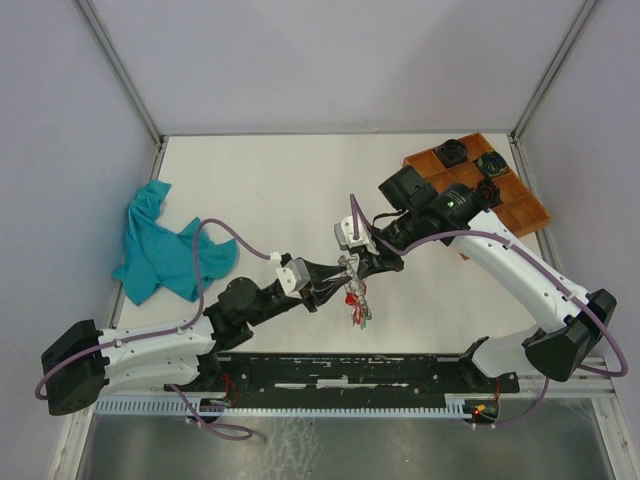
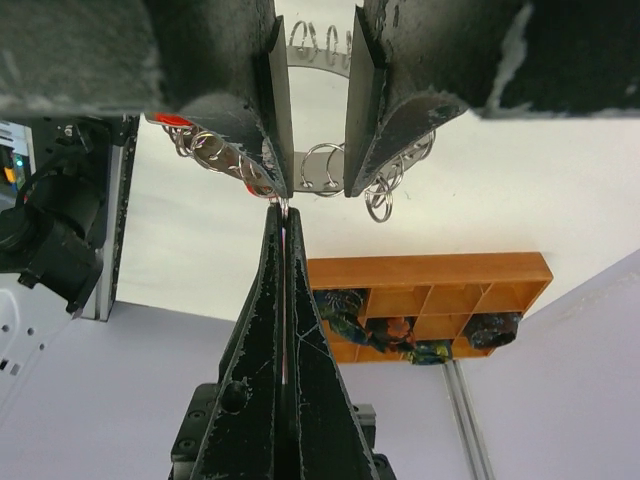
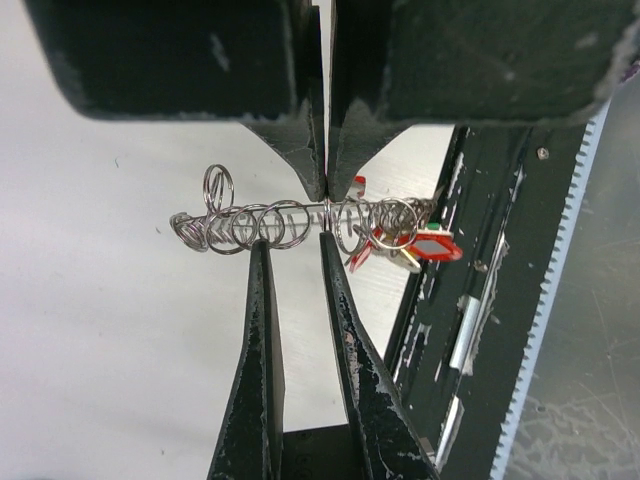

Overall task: Remove the keys from the keyring
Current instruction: Remove the key from the keyring.

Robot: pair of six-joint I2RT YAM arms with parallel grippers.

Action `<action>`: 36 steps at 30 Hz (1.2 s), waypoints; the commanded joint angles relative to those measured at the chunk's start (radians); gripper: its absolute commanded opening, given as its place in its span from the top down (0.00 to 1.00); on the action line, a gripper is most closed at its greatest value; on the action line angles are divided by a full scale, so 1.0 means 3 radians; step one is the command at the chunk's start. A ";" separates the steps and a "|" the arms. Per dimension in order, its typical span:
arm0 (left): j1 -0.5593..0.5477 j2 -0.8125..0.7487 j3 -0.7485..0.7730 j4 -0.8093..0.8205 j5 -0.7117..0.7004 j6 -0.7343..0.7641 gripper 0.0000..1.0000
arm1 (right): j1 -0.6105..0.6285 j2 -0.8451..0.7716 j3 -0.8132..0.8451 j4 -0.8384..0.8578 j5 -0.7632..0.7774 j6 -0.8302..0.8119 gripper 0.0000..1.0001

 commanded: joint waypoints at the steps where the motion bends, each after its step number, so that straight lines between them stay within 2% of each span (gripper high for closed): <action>1: -0.0025 0.0123 0.0213 -0.0022 0.0110 0.0312 0.66 | 0.0037 0.0016 0.0244 -0.0092 0.0205 -0.0062 0.99; 10: -0.0043 0.0255 0.0246 0.0093 0.0268 0.0320 0.68 | 0.0050 0.0020 0.0261 -0.0119 0.0277 -0.0070 0.99; 20: -0.0041 0.0346 0.0300 0.0096 0.0157 0.0343 0.72 | 0.0116 0.0045 0.0261 -0.0128 0.0273 -0.0063 0.99; 27: -0.0042 0.0135 0.0219 0.0110 0.0158 0.0336 0.73 | 0.0121 0.0045 0.0256 -0.0133 0.0261 -0.0073 0.99; 30: -0.0042 0.0023 0.0180 0.0034 0.0148 0.0361 0.70 | 0.0122 0.0044 0.0261 -0.0143 0.0245 -0.0083 0.99; 36: -0.0042 0.0068 0.0270 -0.0189 0.0240 0.0406 0.71 | 0.0126 0.0056 0.0268 -0.0159 0.0232 -0.0088 0.99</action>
